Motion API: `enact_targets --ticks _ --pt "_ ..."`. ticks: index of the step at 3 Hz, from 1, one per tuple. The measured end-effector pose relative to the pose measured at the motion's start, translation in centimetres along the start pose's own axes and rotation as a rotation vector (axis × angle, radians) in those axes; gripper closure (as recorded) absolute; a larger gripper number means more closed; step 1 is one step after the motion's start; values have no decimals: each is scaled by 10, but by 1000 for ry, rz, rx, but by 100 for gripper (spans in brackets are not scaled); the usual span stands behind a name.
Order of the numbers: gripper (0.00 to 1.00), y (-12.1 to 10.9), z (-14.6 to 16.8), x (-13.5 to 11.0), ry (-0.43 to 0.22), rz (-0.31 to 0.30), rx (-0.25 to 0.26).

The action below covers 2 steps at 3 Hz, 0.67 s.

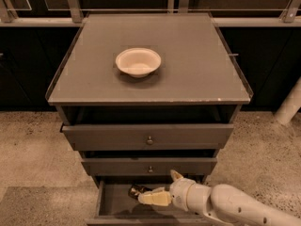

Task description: Pick orange can from bottom drawer and place on counter

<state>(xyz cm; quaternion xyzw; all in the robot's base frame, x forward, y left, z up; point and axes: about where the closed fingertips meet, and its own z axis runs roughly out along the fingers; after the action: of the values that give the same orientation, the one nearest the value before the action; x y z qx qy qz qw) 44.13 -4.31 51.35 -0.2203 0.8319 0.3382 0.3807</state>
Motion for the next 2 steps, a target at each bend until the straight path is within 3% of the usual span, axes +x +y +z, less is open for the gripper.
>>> enact_targets --ticks 1,2 --pt "0 -18 49 25 -57 77 39" --pt "0 -17 64 50 -59 145 34"
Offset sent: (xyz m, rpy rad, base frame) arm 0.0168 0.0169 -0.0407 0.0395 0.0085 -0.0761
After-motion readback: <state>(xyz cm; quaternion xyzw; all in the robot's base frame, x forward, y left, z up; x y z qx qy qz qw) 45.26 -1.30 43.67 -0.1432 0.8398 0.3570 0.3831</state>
